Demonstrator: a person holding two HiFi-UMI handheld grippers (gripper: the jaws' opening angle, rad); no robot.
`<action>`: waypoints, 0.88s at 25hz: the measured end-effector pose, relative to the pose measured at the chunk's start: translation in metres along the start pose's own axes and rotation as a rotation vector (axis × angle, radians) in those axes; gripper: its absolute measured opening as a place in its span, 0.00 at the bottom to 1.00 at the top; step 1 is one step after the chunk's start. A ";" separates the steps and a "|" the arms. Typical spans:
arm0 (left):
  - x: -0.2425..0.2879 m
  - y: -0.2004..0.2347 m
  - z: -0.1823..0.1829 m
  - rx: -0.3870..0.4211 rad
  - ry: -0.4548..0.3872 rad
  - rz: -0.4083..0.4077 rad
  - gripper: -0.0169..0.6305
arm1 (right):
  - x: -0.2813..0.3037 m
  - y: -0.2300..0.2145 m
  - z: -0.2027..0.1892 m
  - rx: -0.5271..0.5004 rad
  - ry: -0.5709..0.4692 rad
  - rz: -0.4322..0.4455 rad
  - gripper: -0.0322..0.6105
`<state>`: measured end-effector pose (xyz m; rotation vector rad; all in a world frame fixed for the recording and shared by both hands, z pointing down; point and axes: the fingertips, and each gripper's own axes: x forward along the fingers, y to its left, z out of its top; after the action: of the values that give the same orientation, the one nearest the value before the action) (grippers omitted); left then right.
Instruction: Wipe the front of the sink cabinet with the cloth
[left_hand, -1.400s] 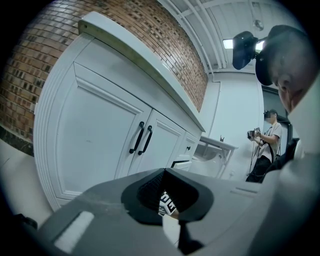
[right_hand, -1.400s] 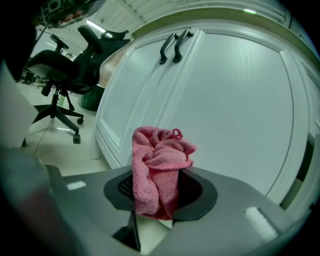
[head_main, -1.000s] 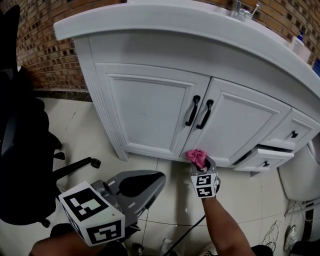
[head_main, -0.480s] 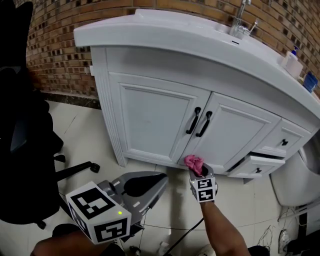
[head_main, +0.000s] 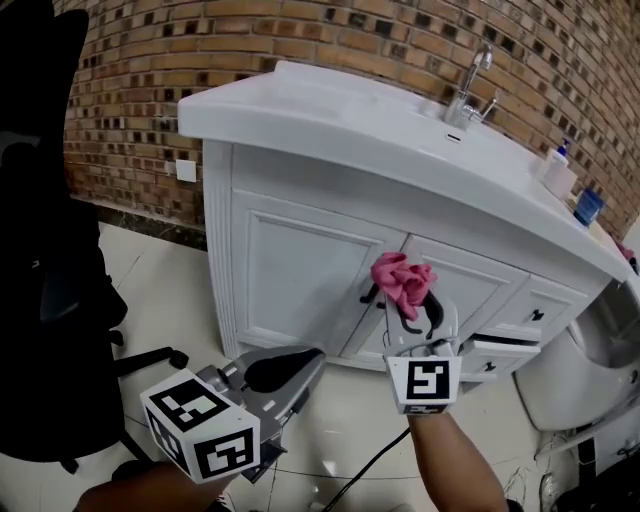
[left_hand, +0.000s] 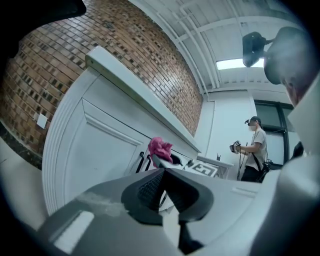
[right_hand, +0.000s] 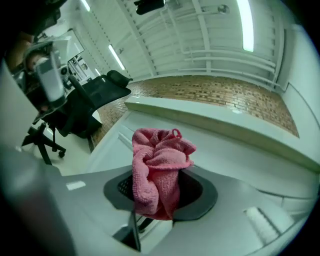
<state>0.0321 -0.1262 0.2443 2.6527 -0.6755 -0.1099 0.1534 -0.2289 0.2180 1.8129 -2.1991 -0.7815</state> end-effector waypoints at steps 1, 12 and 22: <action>0.000 0.001 -0.001 -0.005 0.002 0.003 0.03 | 0.009 -0.007 0.011 -0.030 0.000 -0.008 0.29; -0.008 0.001 0.004 -0.042 -0.021 -0.004 0.03 | 0.054 -0.035 0.007 -0.031 0.083 -0.085 0.29; -0.008 0.002 0.001 -0.051 -0.013 0.001 0.03 | 0.050 -0.006 -0.021 -0.085 0.134 -0.062 0.29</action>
<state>0.0238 -0.1247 0.2438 2.6047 -0.6688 -0.1426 0.1565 -0.2837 0.2237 1.8426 -2.0053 -0.7310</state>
